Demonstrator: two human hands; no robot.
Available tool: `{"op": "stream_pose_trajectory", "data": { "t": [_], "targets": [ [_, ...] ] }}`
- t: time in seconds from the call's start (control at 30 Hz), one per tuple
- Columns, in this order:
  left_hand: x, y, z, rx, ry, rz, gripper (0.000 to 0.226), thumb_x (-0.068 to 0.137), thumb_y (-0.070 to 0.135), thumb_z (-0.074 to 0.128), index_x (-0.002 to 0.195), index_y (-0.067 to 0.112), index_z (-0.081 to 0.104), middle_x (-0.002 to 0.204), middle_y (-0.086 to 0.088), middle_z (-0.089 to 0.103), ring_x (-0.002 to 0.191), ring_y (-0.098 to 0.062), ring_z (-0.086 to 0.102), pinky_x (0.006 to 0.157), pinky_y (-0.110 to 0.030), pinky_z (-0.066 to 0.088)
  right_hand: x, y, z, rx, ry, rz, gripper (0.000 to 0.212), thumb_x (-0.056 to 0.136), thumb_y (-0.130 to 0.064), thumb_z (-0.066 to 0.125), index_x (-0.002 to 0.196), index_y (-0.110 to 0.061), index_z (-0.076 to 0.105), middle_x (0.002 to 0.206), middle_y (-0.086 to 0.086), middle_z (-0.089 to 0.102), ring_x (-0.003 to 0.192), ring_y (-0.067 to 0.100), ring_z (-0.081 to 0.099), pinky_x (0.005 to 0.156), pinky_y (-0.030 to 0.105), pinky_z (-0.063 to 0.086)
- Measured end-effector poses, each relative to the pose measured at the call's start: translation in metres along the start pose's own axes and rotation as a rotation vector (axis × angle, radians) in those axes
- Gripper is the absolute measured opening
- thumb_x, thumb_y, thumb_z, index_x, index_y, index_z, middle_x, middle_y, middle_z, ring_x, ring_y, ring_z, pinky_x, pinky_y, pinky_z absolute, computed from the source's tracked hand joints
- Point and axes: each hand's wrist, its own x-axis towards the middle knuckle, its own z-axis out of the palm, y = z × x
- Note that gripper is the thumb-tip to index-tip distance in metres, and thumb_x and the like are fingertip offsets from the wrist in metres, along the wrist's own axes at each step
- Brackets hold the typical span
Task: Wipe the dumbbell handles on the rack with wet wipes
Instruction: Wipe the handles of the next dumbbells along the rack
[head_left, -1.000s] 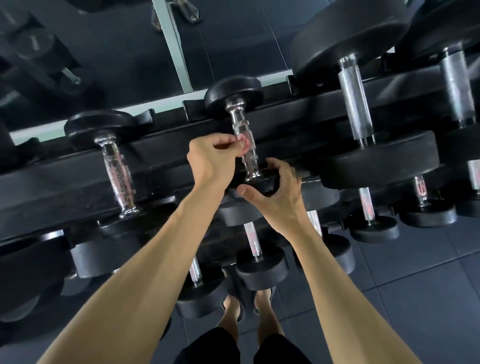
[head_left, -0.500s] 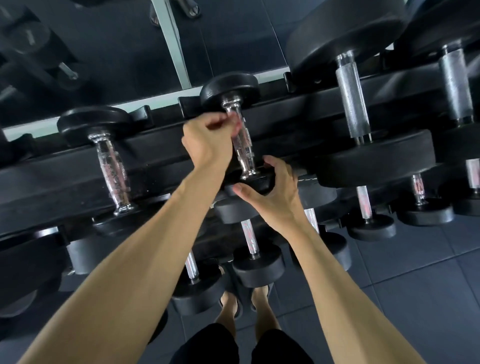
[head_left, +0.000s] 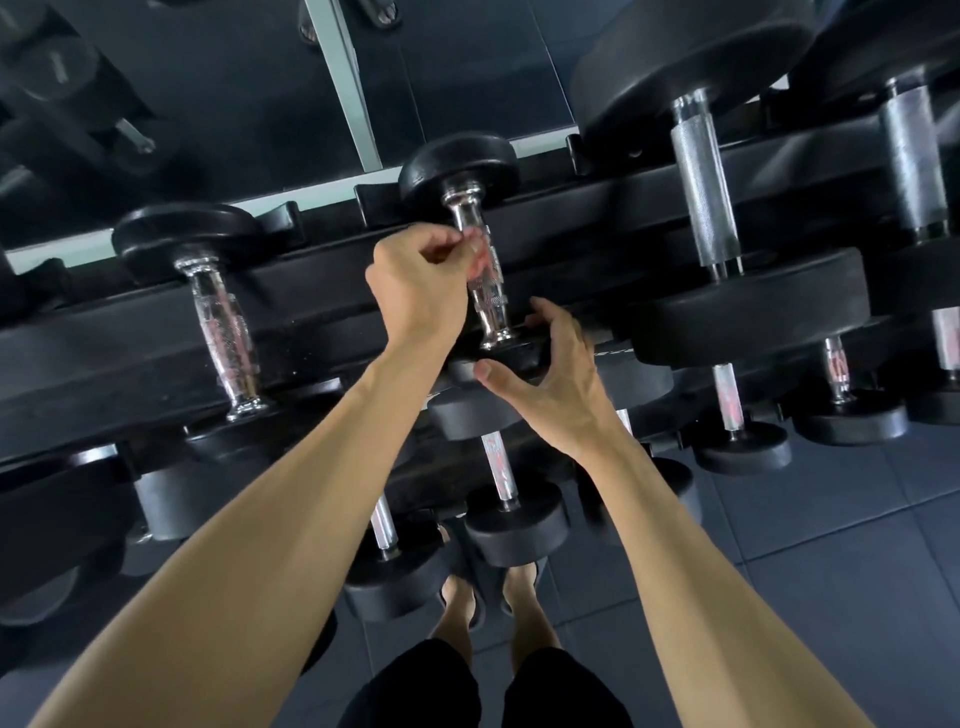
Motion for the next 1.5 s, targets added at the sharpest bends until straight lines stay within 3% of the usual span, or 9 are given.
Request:
{"op": "stream_pose_trajectory", "data": {
  "t": [0.27, 0.43, 0.67, 0.9, 0.97, 1.1, 1.23, 1.33, 1.5],
  "targets": [
    [-0.021, -0.017, -0.013, 0.315, -0.301, 0.049, 0.017, 0.080, 0.025, 0.083, 0.073, 0.013, 0.074, 0.064, 0.007, 0.068, 0.049, 0.005, 0.060, 0.051, -0.008, 0.045, -0.001, -0.001, 0.005, -0.024, 0.014, -0.004, 0.101, 0.073, -0.060, 0.077, 0.152, -0.026, 0.025, 0.147, -0.003, 0.039, 0.138, 0.016, 0.028, 0.114, 0.040, 0.034],
    [0.006, 0.003, -0.012, 0.172, -0.132, 0.143, 0.013, 0.084, 0.014, 0.080, 0.076, 0.007, 0.071, 0.072, 0.004, 0.072, 0.068, -0.002, 0.072, 0.062, -0.011, 0.052, -0.002, 0.000, 0.000, 0.006, -0.036, 0.016, 0.110, 0.072, -0.061, 0.076, 0.157, -0.027, 0.015, 0.157, -0.005, 0.027, 0.146, 0.012, 0.018, 0.113, 0.029, 0.022],
    [-0.013, -0.011, -0.010, 0.363, -0.220, 0.119, 0.019, 0.080, 0.023, 0.083, 0.069, 0.012, 0.072, 0.061, 0.008, 0.064, 0.052, 0.004, 0.054, 0.056, -0.008, 0.045, -0.002, -0.002, 0.001, -0.001, -0.030, 0.003, 0.113, 0.068, -0.068, 0.073, 0.156, -0.024, 0.018, 0.151, -0.003, 0.035, 0.143, 0.014, 0.025, 0.115, 0.035, 0.030],
    [0.008, 0.011, -0.002, 0.201, -0.051, 0.087, 0.015, 0.082, 0.013, 0.082, 0.077, 0.003, 0.072, 0.070, 0.001, 0.069, 0.060, 0.005, 0.066, 0.059, -0.008, 0.048, -0.001, 0.006, -0.012, 0.103, -0.105, -0.001, 0.079, 0.085, -0.053, 0.069, 0.152, -0.036, 0.031, 0.155, -0.006, 0.035, 0.143, 0.013, 0.032, 0.117, 0.033, 0.030],
    [0.001, 0.002, -0.006, 0.312, -0.091, 0.060, 0.017, 0.080, 0.021, 0.084, 0.076, 0.008, 0.073, 0.068, 0.005, 0.069, 0.056, 0.008, 0.060, 0.060, -0.007, 0.047, 0.001, 0.004, -0.014, 0.107, -0.097, 0.036, 0.081, 0.078, -0.055, 0.075, 0.148, -0.036, 0.038, 0.148, -0.002, 0.041, 0.134, 0.015, 0.043, 0.113, 0.035, 0.038],
    [-0.012, -0.004, -0.012, 0.375, -0.150, 0.030, 0.018, 0.077, 0.023, 0.086, 0.071, 0.012, 0.073, 0.063, 0.009, 0.067, 0.057, 0.006, 0.062, 0.061, -0.009, 0.050, 0.004, -0.003, -0.010, 0.050, -0.092, 0.016, 0.086, 0.066, -0.056, 0.084, 0.140, -0.029, 0.050, 0.126, -0.004, 0.045, 0.113, 0.007, 0.050, 0.092, 0.013, 0.034],
    [0.010, 0.010, -0.003, 0.283, 0.023, 0.122, 0.019, 0.083, 0.018, 0.081, 0.069, 0.009, 0.073, 0.068, 0.001, 0.073, 0.066, -0.002, 0.071, 0.066, -0.013, 0.053, 0.004, -0.002, -0.011, 0.068, -0.130, 0.005, 0.091, 0.066, -0.058, 0.083, 0.144, -0.029, 0.046, 0.137, -0.001, 0.040, 0.114, 0.004, 0.041, 0.097, 0.018, 0.030],
    [0.025, 0.015, 0.004, 0.251, 0.180, 0.143, 0.031, 0.085, 0.019, 0.078, 0.057, 0.026, 0.066, 0.060, 0.012, 0.068, 0.059, 0.005, 0.065, 0.064, -0.015, 0.052, 0.004, -0.001, -0.012, 0.064, -0.149, -0.011, 0.093, 0.067, -0.060, 0.082, 0.146, -0.030, 0.044, 0.141, 0.001, 0.036, 0.114, 0.005, 0.038, 0.099, 0.021, 0.030],
    [-0.010, -0.002, -0.004, 0.354, 0.025, 0.053, 0.024, 0.083, 0.031, 0.080, 0.068, 0.014, 0.073, 0.065, 0.003, 0.070, 0.061, -0.003, 0.060, 0.065, -0.015, 0.050, 0.005, -0.004, -0.015, 0.074, -0.144, 0.011, 0.089, 0.068, -0.055, 0.084, 0.144, -0.029, 0.046, 0.121, -0.011, 0.034, 0.117, 0.006, 0.042, 0.098, 0.020, 0.033]
  ]
}}
